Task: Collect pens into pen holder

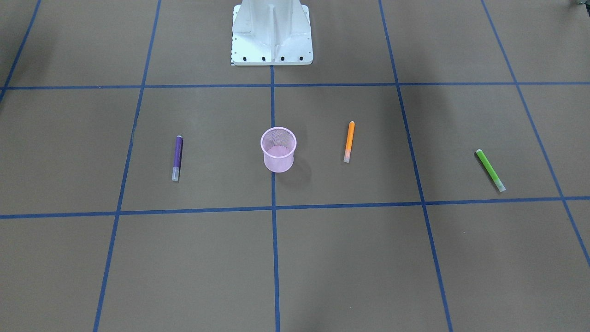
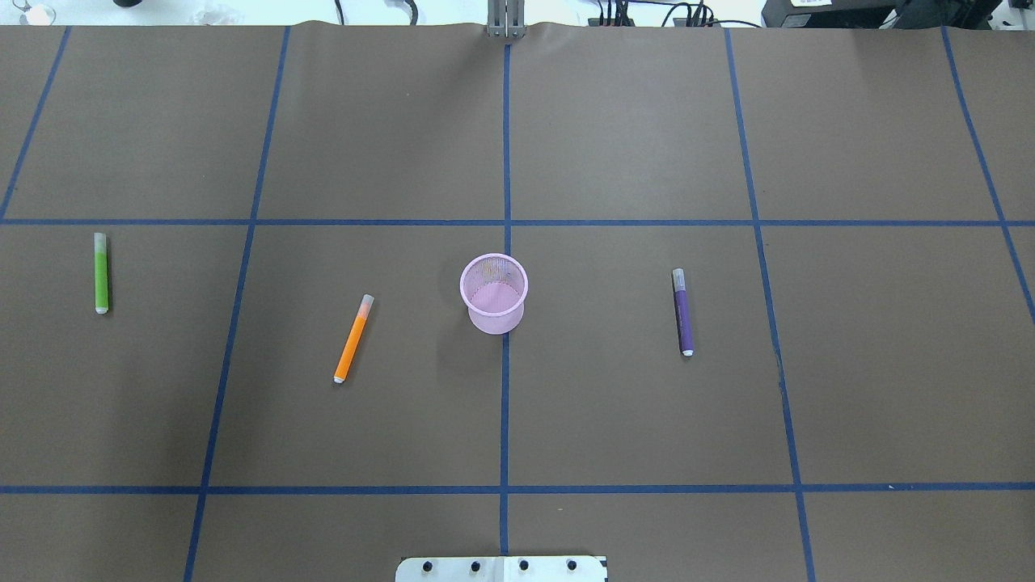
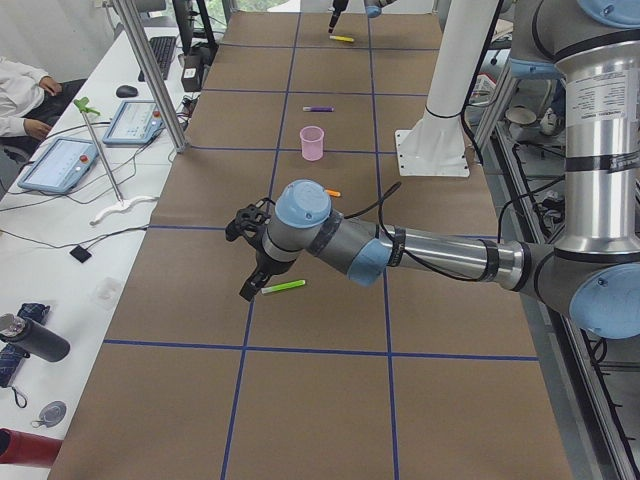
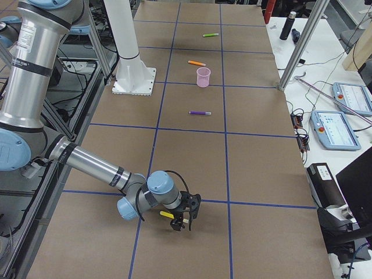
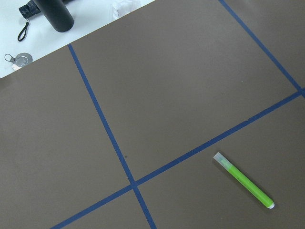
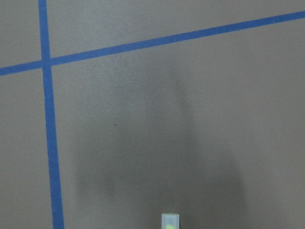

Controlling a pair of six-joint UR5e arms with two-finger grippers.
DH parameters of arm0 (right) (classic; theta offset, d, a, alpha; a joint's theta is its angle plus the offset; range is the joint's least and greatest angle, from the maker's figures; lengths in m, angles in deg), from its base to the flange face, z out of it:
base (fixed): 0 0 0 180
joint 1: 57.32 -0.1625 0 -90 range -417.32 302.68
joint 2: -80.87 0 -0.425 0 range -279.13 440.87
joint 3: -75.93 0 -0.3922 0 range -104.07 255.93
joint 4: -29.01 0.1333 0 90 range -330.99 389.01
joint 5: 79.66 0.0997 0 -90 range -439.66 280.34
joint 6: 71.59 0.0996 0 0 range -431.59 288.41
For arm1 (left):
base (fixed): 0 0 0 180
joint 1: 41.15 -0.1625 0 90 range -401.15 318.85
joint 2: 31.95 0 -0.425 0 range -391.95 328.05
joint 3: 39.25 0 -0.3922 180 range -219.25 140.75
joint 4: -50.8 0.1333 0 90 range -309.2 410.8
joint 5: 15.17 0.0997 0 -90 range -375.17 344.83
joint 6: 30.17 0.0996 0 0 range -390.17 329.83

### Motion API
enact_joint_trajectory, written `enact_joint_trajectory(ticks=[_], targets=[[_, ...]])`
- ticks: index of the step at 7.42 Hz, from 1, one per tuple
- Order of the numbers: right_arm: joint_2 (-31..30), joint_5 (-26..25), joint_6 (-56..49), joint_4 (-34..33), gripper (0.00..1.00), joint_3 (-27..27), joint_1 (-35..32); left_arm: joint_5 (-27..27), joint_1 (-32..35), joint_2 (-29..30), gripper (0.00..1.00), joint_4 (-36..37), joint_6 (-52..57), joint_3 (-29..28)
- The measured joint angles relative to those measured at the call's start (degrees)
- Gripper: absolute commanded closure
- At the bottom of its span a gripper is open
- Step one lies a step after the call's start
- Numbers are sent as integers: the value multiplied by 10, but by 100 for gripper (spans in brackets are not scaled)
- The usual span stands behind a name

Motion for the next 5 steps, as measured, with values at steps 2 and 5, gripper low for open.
enact_joint_trajectory(ticks=[2,5], targets=[[0,-7,21,3,44,-5,24,0,0,-1,0,-1,0,0],[-1,-13,44,4,53,-14,46,0,0,-1,0,-2,1,0]])
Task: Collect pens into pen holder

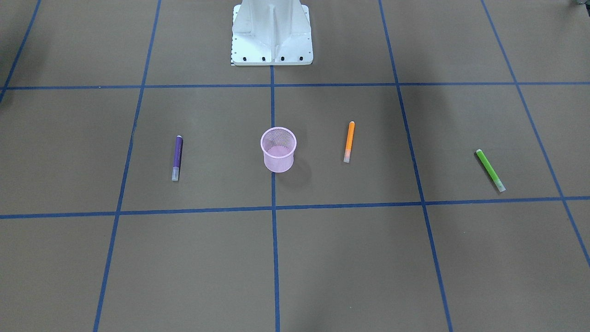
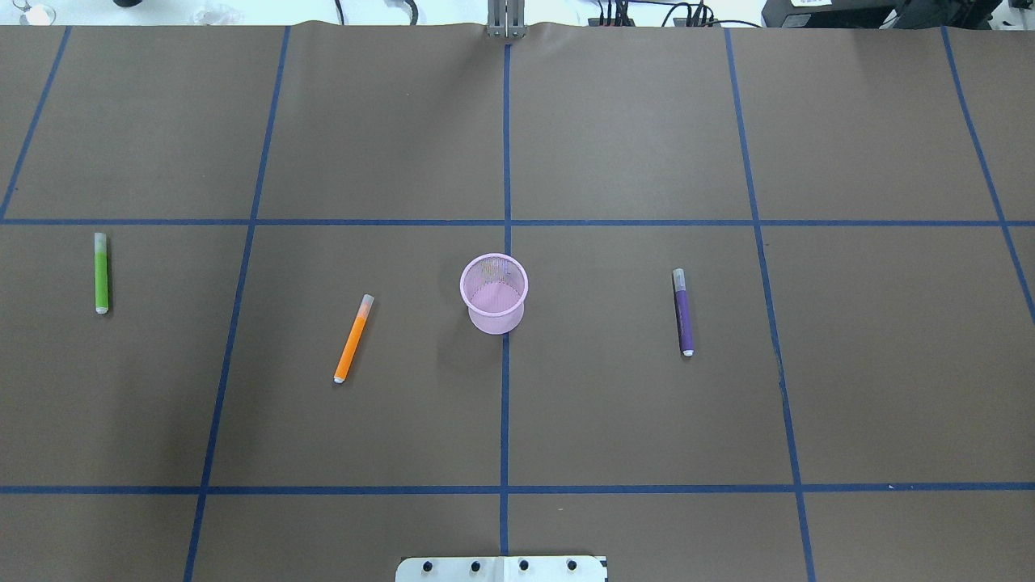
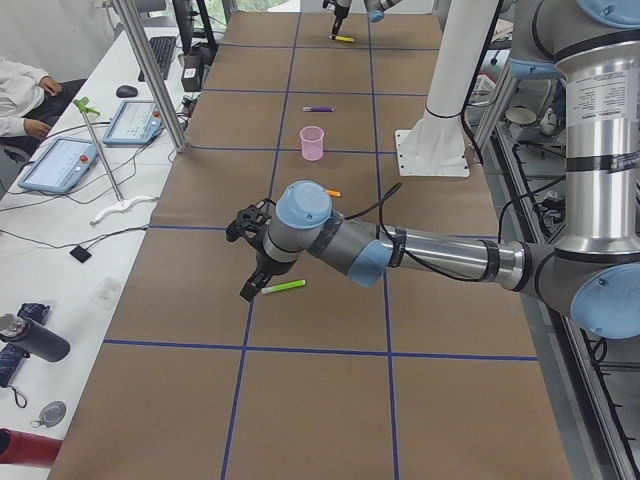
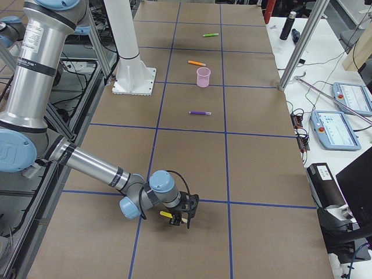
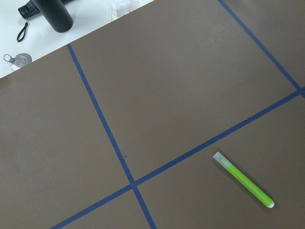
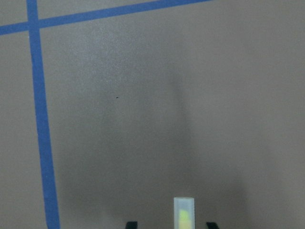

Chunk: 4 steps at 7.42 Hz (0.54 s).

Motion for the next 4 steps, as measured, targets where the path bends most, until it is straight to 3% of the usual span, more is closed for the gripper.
enact_joint_trajectory(ticks=[3,4], targets=[[0,-7,1,1,60,-10,3,0,0,0,0,0,0,0],[0,-9,1,1,79,-13,4,0,0,0,0,0,0,0]])
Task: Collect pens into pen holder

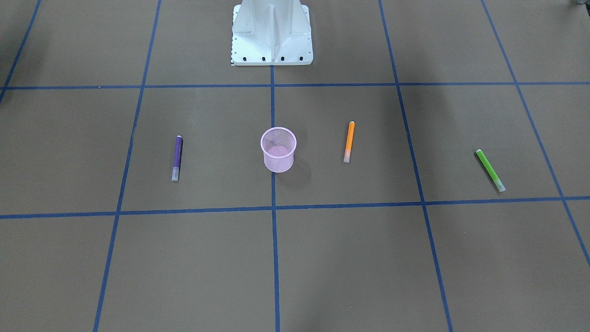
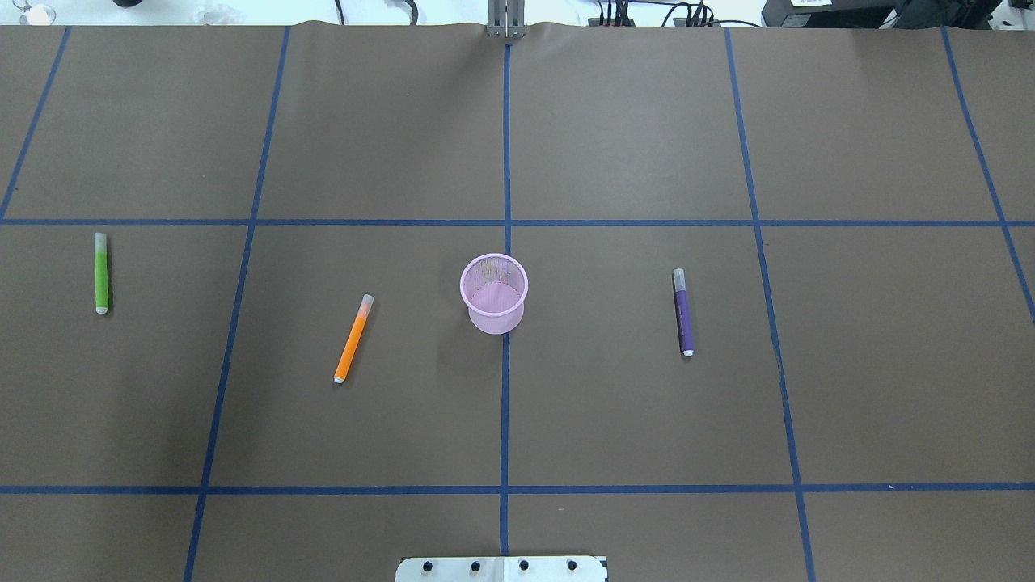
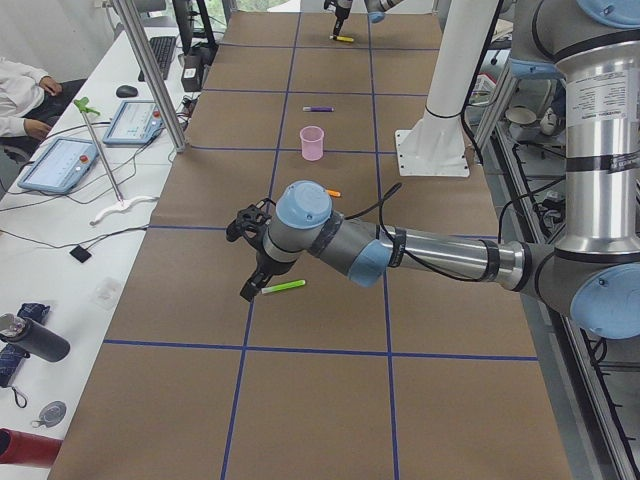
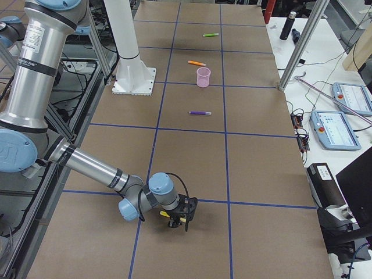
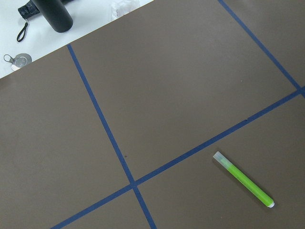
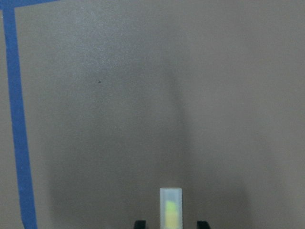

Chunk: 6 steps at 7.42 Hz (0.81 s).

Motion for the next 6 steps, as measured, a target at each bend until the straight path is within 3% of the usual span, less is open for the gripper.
enact_joint_trajectory(ticks=[1,4,6], targets=[[0,-2,0,0,100,-1,0,0,0,0,0,0,0,0],[1,-3,-1,2,100,-1,0,0,0,0,0,0,0,0],[4,-1,-4,9,100,31,-1,0,1,0,0,0,-1,0]])
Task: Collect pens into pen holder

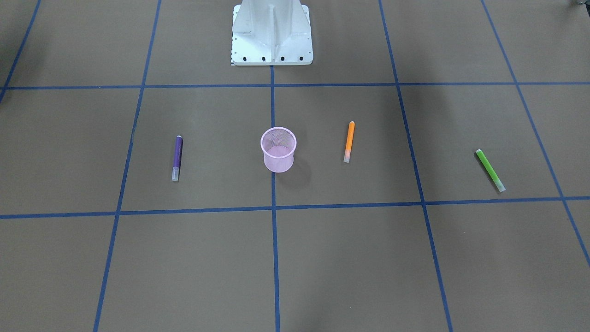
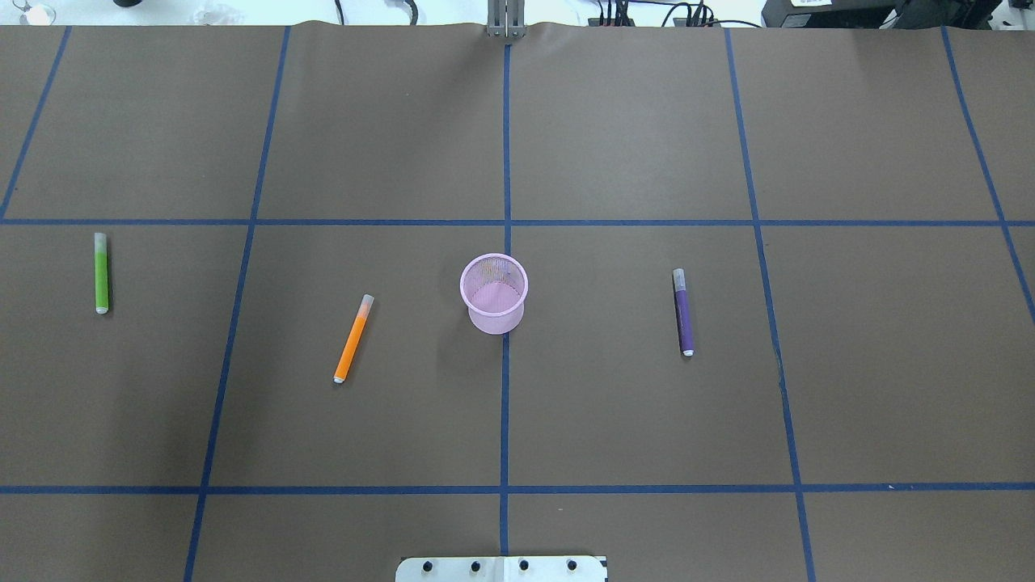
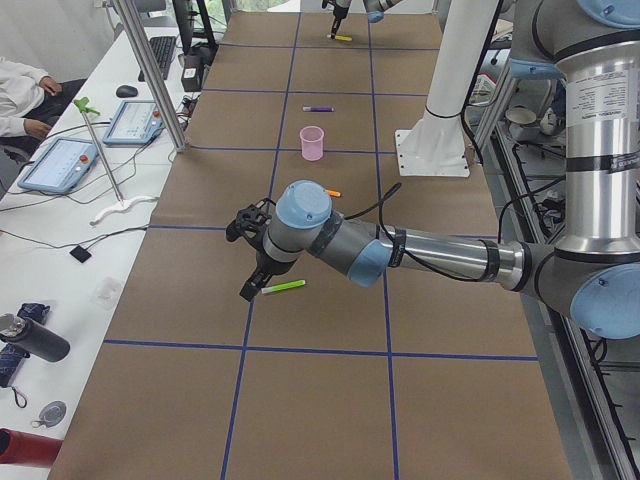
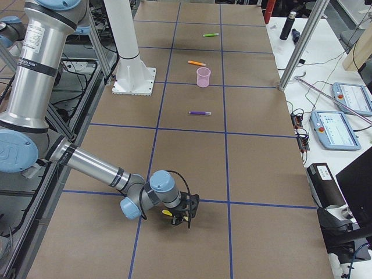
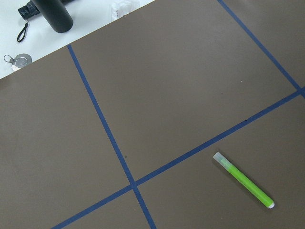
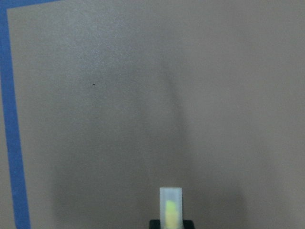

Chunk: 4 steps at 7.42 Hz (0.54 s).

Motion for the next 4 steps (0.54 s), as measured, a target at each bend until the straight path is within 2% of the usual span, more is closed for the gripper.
enact_joint_trajectory(ticks=[2,4], targets=[[9,0,-1,5,100,84,0,-2,0,0,0,-6,0,2],[50,5,2,6,100,155,2,-7,-1,0,0,-30,0,0]])
